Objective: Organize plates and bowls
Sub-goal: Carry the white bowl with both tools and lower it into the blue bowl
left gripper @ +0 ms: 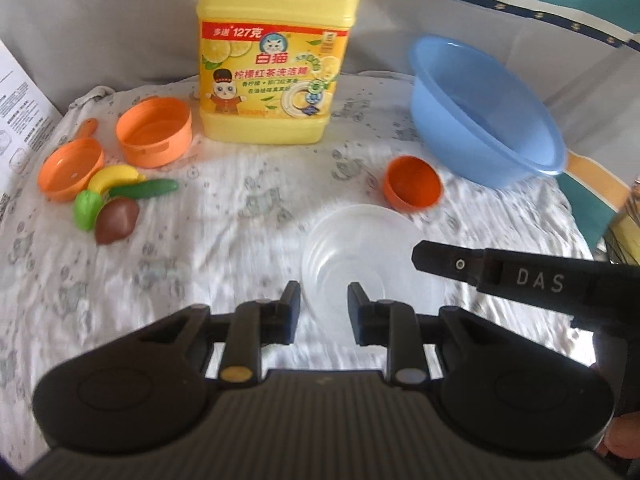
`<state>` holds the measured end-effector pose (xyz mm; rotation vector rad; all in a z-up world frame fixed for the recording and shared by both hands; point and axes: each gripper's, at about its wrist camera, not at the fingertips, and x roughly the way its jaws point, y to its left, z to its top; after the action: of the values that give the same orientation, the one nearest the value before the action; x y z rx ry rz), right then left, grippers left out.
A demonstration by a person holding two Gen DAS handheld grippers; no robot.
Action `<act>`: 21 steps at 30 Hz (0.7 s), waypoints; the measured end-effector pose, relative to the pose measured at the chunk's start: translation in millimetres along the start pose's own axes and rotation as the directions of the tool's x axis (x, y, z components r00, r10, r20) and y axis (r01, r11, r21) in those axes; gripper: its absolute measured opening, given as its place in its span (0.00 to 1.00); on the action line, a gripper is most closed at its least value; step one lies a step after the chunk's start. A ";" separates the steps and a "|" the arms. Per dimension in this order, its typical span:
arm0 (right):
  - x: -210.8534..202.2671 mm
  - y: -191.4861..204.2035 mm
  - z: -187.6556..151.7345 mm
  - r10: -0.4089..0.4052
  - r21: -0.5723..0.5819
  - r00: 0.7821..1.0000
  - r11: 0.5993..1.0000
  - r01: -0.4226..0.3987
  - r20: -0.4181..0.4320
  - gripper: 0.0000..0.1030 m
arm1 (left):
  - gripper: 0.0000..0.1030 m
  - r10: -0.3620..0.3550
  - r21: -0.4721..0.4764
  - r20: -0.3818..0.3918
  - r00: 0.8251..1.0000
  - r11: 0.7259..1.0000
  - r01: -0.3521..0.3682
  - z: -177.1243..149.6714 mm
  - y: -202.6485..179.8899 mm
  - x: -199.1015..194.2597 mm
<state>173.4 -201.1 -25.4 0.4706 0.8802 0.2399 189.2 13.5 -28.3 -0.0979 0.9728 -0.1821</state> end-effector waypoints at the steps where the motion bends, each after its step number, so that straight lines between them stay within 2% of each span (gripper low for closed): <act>1: -8.1 0.6 -5.4 0.002 0.006 1.000 1.000 -0.002 0.004 0.08 | 0.24 -0.004 0.001 0.001 1.000 1.000 0.004 -5.5 -2.0 -6.8; 11: -75.1 13.0 -58.8 0.025 0.014 1.000 1.000 -0.026 0.009 0.08 | 0.24 -0.023 -0.010 0.001 1.000 1.000 0.023 -65.0 -16.0 -65.0; 21: -114.3 9.9 -109.5 0.017 0.025 1.000 1.000 -0.017 -0.017 0.08 | 0.27 -0.042 0.009 0.002 0.999 0.999 0.042 -114.4 -27.8 -104.3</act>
<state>16.6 -204.6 -2.1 0.5002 0.8970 0.2486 34.1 6.8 -3.1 -0.1102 0.9682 -0.2244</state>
